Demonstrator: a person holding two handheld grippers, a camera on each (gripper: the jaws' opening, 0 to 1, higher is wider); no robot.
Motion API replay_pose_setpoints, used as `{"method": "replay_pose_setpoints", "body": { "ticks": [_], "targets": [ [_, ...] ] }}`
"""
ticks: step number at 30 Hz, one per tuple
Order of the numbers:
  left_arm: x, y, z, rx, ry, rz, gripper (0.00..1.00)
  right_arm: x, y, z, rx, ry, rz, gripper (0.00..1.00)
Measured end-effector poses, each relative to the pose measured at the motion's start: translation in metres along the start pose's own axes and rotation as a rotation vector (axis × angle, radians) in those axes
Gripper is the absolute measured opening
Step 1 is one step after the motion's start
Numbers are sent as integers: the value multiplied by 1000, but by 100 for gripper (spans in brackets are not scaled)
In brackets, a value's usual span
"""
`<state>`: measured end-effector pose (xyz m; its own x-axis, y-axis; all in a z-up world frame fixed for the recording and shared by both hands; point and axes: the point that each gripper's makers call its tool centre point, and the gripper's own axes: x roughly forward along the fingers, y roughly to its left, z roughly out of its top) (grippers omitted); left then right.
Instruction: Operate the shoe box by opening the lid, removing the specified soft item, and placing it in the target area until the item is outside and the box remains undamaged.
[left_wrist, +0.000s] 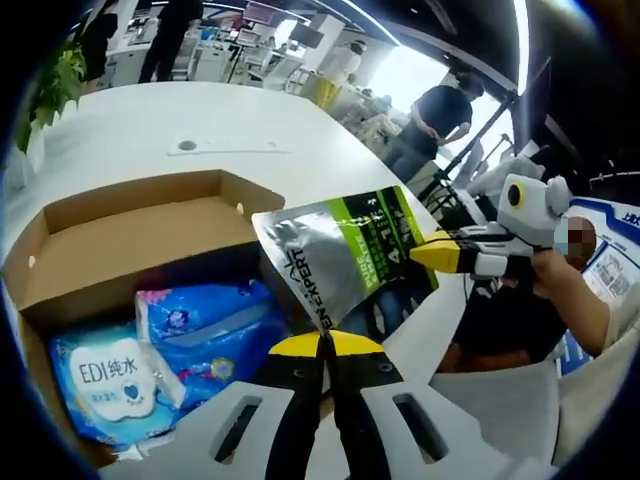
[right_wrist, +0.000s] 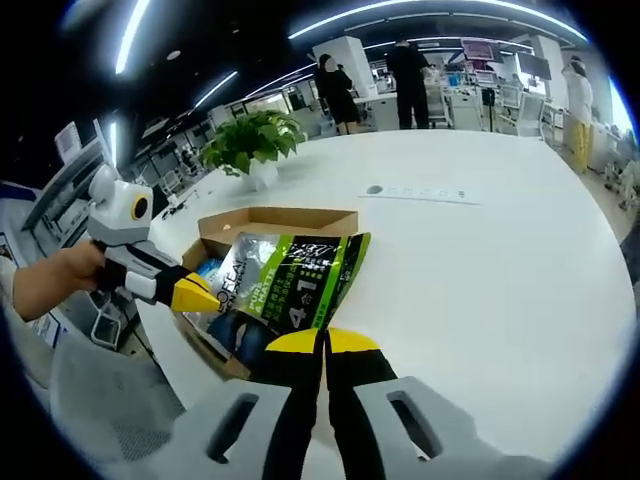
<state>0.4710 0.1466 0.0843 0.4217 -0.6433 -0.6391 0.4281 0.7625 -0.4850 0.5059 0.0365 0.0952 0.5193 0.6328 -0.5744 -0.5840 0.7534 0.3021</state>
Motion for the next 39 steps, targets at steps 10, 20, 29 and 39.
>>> {"method": "replay_pose_setpoints", "body": {
  "ticks": [10, 20, 29, 39],
  "targets": [
    [27, -9, 10, -12, 1, -25, 0, -6, -31, -6, 11, 13, -55, 0],
    [49, -12, 17, -23, 9, -23, 0, -3, -55, -12, 12, 36, -85, 0],
    [63, -13, 21, 13, 8, 26, 0, 5, -71, -18, -1, 64, -108, 0],
    [81, -12, 21, 43, 39, 57, 0, 10, -87, -26, -7, 86, -127, 0]
  ]
}}
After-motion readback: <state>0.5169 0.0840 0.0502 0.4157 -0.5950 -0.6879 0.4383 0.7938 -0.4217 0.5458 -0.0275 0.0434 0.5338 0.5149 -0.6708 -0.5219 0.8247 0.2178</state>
